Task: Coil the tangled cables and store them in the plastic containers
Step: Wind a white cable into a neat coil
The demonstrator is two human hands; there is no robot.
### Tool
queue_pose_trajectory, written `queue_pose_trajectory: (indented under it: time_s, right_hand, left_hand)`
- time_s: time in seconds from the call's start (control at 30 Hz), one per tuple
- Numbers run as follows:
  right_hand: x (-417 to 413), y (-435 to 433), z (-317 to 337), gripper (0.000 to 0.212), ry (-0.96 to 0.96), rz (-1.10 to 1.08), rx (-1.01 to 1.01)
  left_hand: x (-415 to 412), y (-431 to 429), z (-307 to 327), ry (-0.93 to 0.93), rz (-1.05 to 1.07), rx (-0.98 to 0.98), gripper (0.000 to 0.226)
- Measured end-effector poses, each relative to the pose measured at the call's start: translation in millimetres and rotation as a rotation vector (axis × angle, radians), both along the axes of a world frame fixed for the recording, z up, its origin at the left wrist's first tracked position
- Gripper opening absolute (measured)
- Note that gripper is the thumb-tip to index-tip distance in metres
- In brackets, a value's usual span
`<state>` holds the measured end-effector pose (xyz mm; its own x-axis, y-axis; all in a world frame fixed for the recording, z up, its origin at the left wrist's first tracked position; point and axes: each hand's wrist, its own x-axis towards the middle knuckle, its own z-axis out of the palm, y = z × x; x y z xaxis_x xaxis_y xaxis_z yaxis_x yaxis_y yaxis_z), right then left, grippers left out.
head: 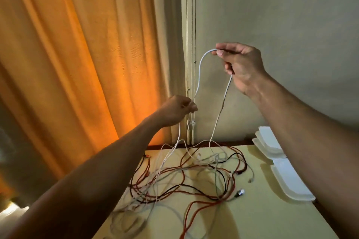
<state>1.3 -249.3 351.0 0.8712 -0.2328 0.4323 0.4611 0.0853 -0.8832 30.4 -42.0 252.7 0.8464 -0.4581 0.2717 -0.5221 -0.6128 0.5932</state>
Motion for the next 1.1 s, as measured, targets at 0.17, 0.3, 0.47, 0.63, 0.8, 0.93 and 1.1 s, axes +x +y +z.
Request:
queue_pose_trajectory:
  time_s: [0.17, 0.3, 0.47, 0.63, 0.8, 0.93, 1.1]
  right_hand:
    - [0, -5, 6, 0.023, -0.024, -0.039, -0.016]
    - [1, 3, -19, 0.046, 0.106, -0.069, -0.116]
    - [-11, 25, -52, 0.086, 0.264, 0.143, -0.282]
    - [-20, 52, -61, 0.043, 0.200, 0.287, -0.181]
    - [-15, 45, -15, 0.022, 0.180, 0.136, 0.105]
    - [-18, 41, 24, 0.024, 0.150, 0.141, 0.161]
    - [-23, 48, 65, 0.015, 0.096, 0.069, 0.123]
  left_hand:
    - [-5, -5, 16, 0.256, 0.028, -0.480, 0.024]
    - [2, -14, 44, 0.456, 0.065, -0.875, 0.019]
    - [-10, -29, 100, 0.554, -0.083, -1.172, 0.023]
    - [-21, -36, 136, 0.398, -0.142, -1.007, 0.027]
    - [-23, -8, 87, 0.273, -0.136, -0.841, 0.074]
    - [-41, -4, 9, 0.436, -0.264, -0.470, 0.094]
    - [-56, -45, -47, 0.389, -0.225, -0.294, 0.033]
